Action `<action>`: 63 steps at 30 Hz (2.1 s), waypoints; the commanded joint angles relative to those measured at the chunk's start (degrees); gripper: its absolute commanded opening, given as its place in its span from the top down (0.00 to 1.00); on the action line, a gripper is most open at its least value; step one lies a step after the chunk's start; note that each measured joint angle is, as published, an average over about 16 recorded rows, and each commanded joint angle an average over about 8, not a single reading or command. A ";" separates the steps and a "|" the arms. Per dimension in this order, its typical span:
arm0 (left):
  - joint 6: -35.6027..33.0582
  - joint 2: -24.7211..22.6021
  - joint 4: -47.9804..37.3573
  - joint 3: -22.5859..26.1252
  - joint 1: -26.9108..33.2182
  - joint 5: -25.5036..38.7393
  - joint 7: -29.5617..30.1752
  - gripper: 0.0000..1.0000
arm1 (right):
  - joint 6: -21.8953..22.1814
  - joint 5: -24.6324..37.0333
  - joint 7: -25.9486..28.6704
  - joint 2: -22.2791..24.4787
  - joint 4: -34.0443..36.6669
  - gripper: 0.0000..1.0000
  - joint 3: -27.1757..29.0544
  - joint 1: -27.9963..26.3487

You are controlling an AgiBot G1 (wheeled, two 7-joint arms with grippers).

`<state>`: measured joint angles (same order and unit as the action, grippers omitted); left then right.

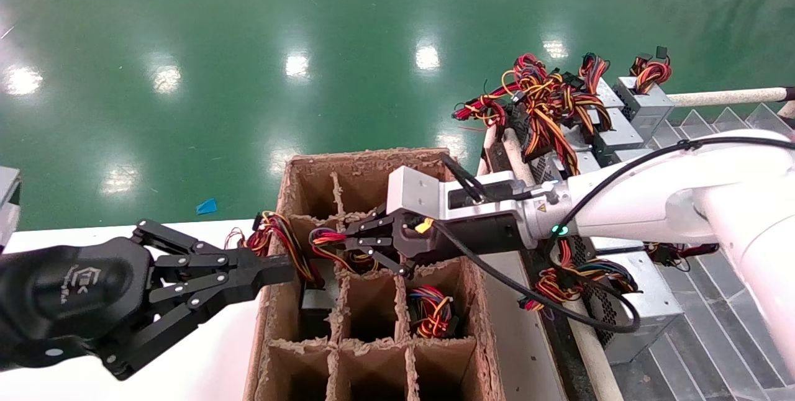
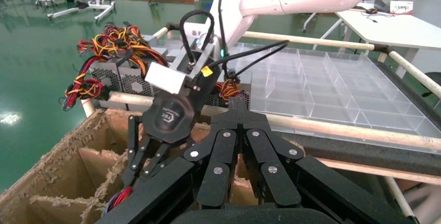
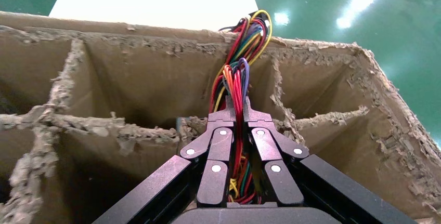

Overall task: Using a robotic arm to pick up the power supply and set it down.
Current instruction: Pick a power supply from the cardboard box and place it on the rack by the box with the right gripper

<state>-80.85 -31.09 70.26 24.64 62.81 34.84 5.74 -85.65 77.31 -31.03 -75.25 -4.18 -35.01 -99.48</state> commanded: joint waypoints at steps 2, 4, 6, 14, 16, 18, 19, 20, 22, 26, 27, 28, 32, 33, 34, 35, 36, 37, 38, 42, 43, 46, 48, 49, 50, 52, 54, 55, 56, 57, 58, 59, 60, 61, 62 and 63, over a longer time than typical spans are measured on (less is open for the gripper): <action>0.00 0.00 0.00 0.00 0.00 0.00 0.00 1.00 | -1.89 -0.02 -0.35 0.40 -0.10 1.00 -0.05 -0.65; 0.00 0.00 0.00 0.00 0.00 0.00 0.00 1.00 | -3.55 0.31 -0.75 0.90 -0.66 1.00 -0.39 -1.55; 0.00 0.00 0.00 0.00 0.00 0.00 0.00 1.00 | -4.85 0.41 -0.96 1.48 -1.32 1.00 -0.67 -2.50; 0.00 0.00 0.00 0.00 0.00 0.00 0.00 1.00 | -5.70 -0.62 -0.74 4.11 -5.10 1.00 -1.76 -6.25; 0.00 0.00 0.00 0.00 0.00 0.00 0.00 1.00 | -5.65 -1.18 -0.97 4.79 -6.39 1.00 -1.97 -7.27; 0.00 0.00 0.00 0.00 0.00 0.00 0.00 1.00 | -5.51 -1.83 -1.47 5.53 -7.88 1.00 -2.12 -8.31; 0.00 0.00 0.00 0.00 0.00 0.00 0.00 1.00 | -5.41 -2.17 -1.82 5.92 -8.66 1.00 -2.16 -8.80; 0.00 0.00 0.00 0.00 0.00 0.00 0.00 1.00 | -5.27 -2.49 -2.21 6.30 -9.47 1.00 -2.19 -9.28; 0.00 0.00 0.00 0.00 0.00 0.00 0.00 1.00 | -4.89 -3.11 -3.21 7.11 -11.20 1.00 -2.14 -10.26; 0.00 0.00 0.00 0.00 0.00 0.00 0.00 1.00 | -4.04 -4.07 -5.32 8.76 -14.89 1.00 -1.75 -12.18; 0.00 0.00 0.00 0.00 0.00 0.00 0.00 1.00 | -3.89 -4.28 -5.76 9.14 -15.88 1.00 -1.60 -12.67; 0.00 0.00 0.00 0.00 0.00 0.00 0.00 1.00 | -3.76 -4.45 -6.14 9.51 -16.87 1.00 -1.47 -13.13; 0.00 0.00 0.00 0.00 0.00 0.00 0.00 1.00 | -3.07 -4.71 -7.26 10.89 -21.44 1.00 -1.09 -14.87; 0.00 0.00 0.00 0.00 0.00 0.00 0.00 1.00 | -2.74 -4.76 -7.50 11.25 -22.73 1.00 -0.95 -15.25; 0.00 0.00 0.00 0.00 0.00 0.00 0.00 1.00 | -2.30 -4.75 -7.80 11.64 -24.09 1.00 -0.80 -15.55; 0.00 0.00 0.00 0.00 0.00 0.00 0.00 1.00 | -1.56 -4.60 -8.25 12.13 -25.65 1.00 -0.63 -15.81; 0.00 0.00 0.00 0.00 0.00 0.00 0.00 1.00 | -0.61 -4.42 -8.77 12.68 -27.34 1.00 -0.41 -16.00; 0.00 0.00 0.00 0.00 0.00 0.00 0.00 1.00 | 0.44 -4.27 -9.24 13.27 -29.05 1.00 -0.14 -16.05; 0.00 0.00 0.00 0.00 0.00 0.00 0.00 1.00 | 1.63 -4.10 -9.67 13.94 -30.84 1.00 0.17 -16.02; 0.00 0.00 0.00 0.00 0.00 0.00 0.00 1.00 | 7.98 -2.42 -11.24 17.36 -39.22 1.00 1.46 -15.16; 0.00 0.00 0.00 0.00 0.00 0.00 0.00 1.00 | 9.57 -2.01 -11.26 18.25 -41.29 1.00 1.80 -14.76; 0.00 0.00 0.00 0.00 0.00 0.00 0.00 1.00 | 14.12 -0.58 -10.69 21.06 -47.19 1.00 2.83 -13.73; 0.00 0.00 0.00 0.00 0.00 0.00 0.00 1.00 | 16.89 0.85 -9.99 22.94 -50.62 1.00 3.33 -13.26; 0.00 0.00 0.00 0.00 0.00 0.00 0.00 1.00 | 18.33 1.95 -9.68 23.95 -52.32 1.00 3.48 -13.15; 0.00 0.00 0.00 0.00 0.00 0.00 0.00 1.00 | 19.76 3.34 -9.36 24.94 -53.89 1.00 3.52 -13.11; 0.00 0.00 0.00 0.00 0.00 0.00 0.00 1.00 | 22.84 7.09 -8.14 27.10 -56.76 1.00 3.40 -13.20; 0.00 0.00 0.00 0.00 0.00 0.00 0.00 1.00 | 25.59 11.52 -6.11 29.26 -59.23 1.00 3.04 -13.46; 0.00 0.00 0.00 0.00 0.00 0.00 0.00 1.00 | 26.76 13.81 -4.74 30.37 -60.36 1.00 2.82 -13.61; 0.00 0.00 0.00 0.00 0.00 0.00 0.00 1.00 | 27.69 16.01 -3.10 31.46 -61.33 1.00 2.60 -13.72; 0.00 0.00 0.00 0.00 0.00 0.00 0.00 1.00 | 28.34 18.03 -1.23 32.54 -62.12 1.00 2.39 -13.81; 0.00 0.00 0.00 0.00 0.00 0.00 0.00 1.00 | 28.71 19.84 0.80 33.56 -62.79 1.00 2.19 -13.90; 0.00 0.00 0.00 0.00 0.00 0.00 0.00 1.00 | 28.75 21.42 2.76 34.54 -63.41 1.00 2.00 -13.99; 0.00 0.00 0.00 0.00 0.00 0.00 0.00 1.00 | 28.64 22.88 4.58 35.54 -64.01 1.00 1.83 -14.05; 0.00 0.00 0.00 0.00 0.00 0.00 0.00 1.00 | 28.42 24.20 6.30 36.49 -64.54 1.00 1.67 -14.07; 0.00 0.00 0.00 0.00 0.00 0.00 0.00 1.00 | 28.07 25.49 7.85 37.40 -64.96 1.00 1.48 -14.07; 0.00 0.00 0.00 0.00 0.00 0.00 0.00 1.00 | 27.69 26.74 9.26 38.28 -65.33 1.00 1.29 -14.07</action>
<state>-80.85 -31.09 70.26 24.64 62.81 34.83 5.74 -58.33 103.50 -22.47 -37.26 -68.82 -33.67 -113.39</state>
